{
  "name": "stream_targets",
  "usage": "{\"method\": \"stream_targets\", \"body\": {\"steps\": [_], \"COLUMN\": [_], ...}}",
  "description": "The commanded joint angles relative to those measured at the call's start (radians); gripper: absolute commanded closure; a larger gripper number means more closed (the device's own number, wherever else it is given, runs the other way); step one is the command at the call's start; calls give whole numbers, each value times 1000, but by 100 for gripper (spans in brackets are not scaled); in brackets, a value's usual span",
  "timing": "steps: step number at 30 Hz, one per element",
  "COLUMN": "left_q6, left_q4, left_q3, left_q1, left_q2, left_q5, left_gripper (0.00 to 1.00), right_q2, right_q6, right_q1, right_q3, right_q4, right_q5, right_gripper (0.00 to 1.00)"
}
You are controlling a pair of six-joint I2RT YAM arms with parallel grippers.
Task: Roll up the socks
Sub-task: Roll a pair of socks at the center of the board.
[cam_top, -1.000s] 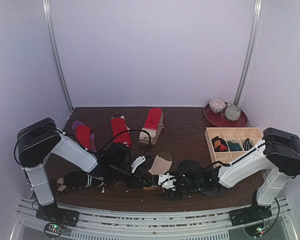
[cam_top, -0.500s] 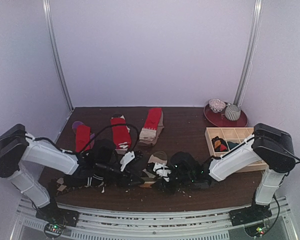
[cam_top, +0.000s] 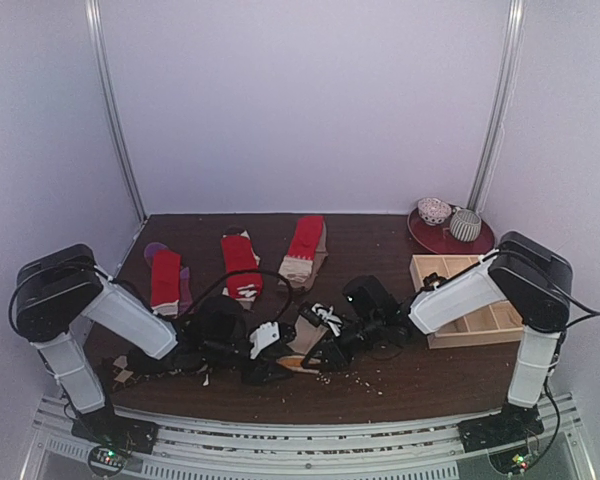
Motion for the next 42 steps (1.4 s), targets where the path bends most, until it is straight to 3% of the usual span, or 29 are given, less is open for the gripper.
{"method": "stream_targets", "body": {"steps": [1, 6, 9, 12, 15, 20, 24, 26, 34, 39, 42], "left_q6": [25, 3, -62, -139, -204, -278, -282, -278, -273, -273, -273], "left_q4": [10, -57, -74, -135, -256, -448, -545, -584, -622, -616, -614], "left_q3": [40, 71, 67, 70, 97, 188, 254, 286, 320, 317, 323], "left_q1": [-17, -17, -16, -13, -11, 18, 21, 22, 23, 25, 26], "left_q2": [45, 88, 95, 96, 116, 189, 219, 228, 247, 253, 261], "left_q5": [1, 18, 19, 25, 58, 205, 267, 283, 311, 313, 317], "left_gripper": [60, 100, 100, 100, 100, 100, 100, 100, 100, 100, 100], "right_q2": [82, 82, 21, -116, -263, -410, -421, -404, -297, -266, -266], "right_q6": [25, 19, -3, -10, -33, -320, -498, -537, -578, -525, -488], "right_q1": [-4, -10, -10, -10, 4, 164, 289, 304, 307, 315, 316], "right_q3": [-20, -3, -19, -95, -211, -328, -332, -316, -278, -289, -300], "right_q4": [-265, -271, -243, -115, 44, 132, 162, 168, 145, 150, 163], "right_q5": [-37, -46, -18, 51, 133, 435, 671, 706, 746, 758, 762], "right_gripper": [69, 69, 63, 51, 47, 37, 32, 30, 31, 42, 56]}}
